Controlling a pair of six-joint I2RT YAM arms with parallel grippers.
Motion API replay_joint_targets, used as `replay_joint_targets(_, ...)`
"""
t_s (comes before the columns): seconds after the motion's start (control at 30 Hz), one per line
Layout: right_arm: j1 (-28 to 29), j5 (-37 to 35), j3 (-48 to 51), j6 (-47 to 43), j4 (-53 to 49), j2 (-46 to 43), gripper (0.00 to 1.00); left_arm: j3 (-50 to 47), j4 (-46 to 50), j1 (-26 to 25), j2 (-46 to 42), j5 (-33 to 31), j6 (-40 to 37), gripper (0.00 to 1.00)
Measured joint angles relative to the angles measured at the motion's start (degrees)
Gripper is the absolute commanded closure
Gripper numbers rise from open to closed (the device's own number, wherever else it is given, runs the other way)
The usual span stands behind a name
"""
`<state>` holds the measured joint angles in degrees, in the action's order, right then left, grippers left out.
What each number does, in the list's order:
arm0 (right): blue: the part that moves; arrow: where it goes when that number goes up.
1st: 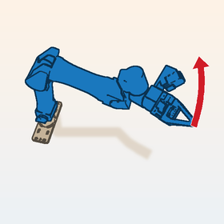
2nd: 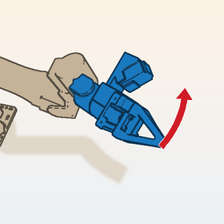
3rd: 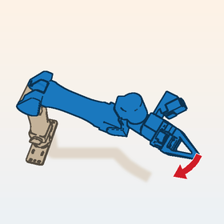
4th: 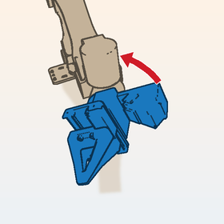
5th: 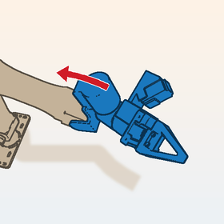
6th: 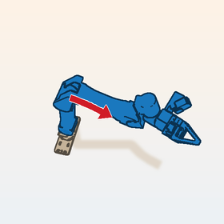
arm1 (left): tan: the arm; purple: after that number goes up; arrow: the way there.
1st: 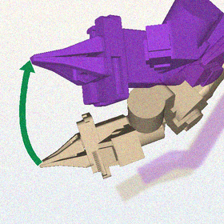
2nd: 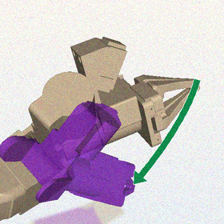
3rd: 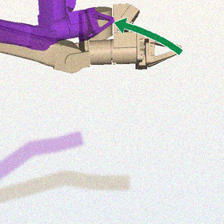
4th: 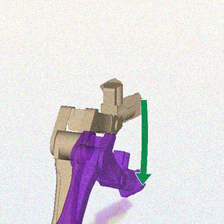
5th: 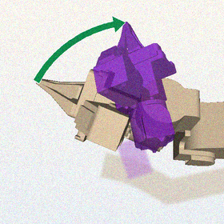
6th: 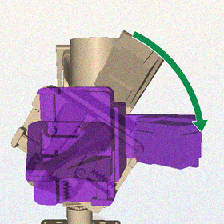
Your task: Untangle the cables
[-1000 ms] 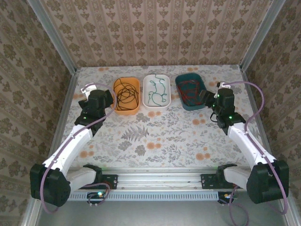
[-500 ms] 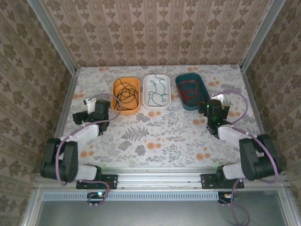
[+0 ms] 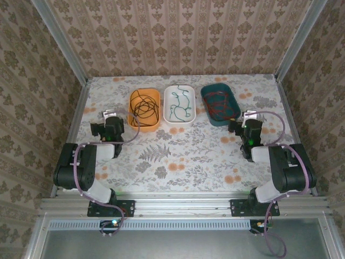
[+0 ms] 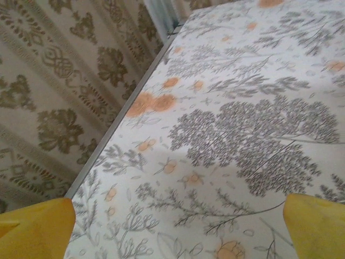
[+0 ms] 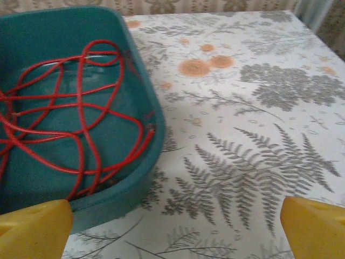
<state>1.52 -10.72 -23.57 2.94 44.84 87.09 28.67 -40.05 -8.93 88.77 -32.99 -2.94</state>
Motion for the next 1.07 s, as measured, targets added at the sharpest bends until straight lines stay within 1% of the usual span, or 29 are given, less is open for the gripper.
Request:
replay_joint_targets(0.17, 0.00, 2.69, 0.02, -0.02, 1.55, 0.02, 0.00, -1.62, -2.49, 3.93, -0.31, 9.22, 0.09, 0.00)
replay_joint_targets(0.27, 0.00, 3.45, 0.02, -0.02, 1.75, 0.02, 0.00, -5.33, -8.04, 5.42, -0.20, 14.45, 0.13, 0.00)
replay_joint_targets(0.4, 0.00, 3.78, 0.02, -0.02, 1.75, 0.02, 0.00, -7.91, -10.84, 6.40, 0.37, 18.10, 0.37, 0.00)
replay_joint_targets(0.67, 0.00, 3.93, 0.02, 0.00, 1.75, 0.02, 0.00, -7.91, -13.88, 6.47, 0.44, 20.37, 0.57, 0.00)
replay_joint_targets(1.07, -0.63, 5.68, 0.02, -0.02, 1.73, 0.04, 0.00, -7.91, -14.47, 6.45, 0.44, 20.83, 0.55, 0.00)
